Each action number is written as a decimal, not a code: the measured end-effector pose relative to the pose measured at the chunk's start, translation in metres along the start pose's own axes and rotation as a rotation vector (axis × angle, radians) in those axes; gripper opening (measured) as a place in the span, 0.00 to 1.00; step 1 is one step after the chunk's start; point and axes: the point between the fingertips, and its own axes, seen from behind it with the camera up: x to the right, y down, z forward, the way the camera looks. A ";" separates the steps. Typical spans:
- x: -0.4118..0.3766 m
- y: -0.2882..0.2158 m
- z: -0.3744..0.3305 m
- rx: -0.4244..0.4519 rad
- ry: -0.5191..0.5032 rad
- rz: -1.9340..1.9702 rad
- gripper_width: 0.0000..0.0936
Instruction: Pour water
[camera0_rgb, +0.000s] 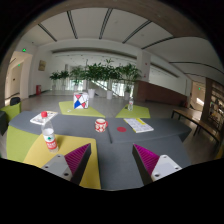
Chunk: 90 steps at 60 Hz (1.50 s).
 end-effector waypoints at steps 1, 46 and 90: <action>0.000 0.001 0.000 -0.001 0.000 -0.001 0.91; -0.279 0.046 0.072 0.019 -0.232 0.020 0.91; -0.351 -0.009 0.183 0.152 -0.419 0.099 0.38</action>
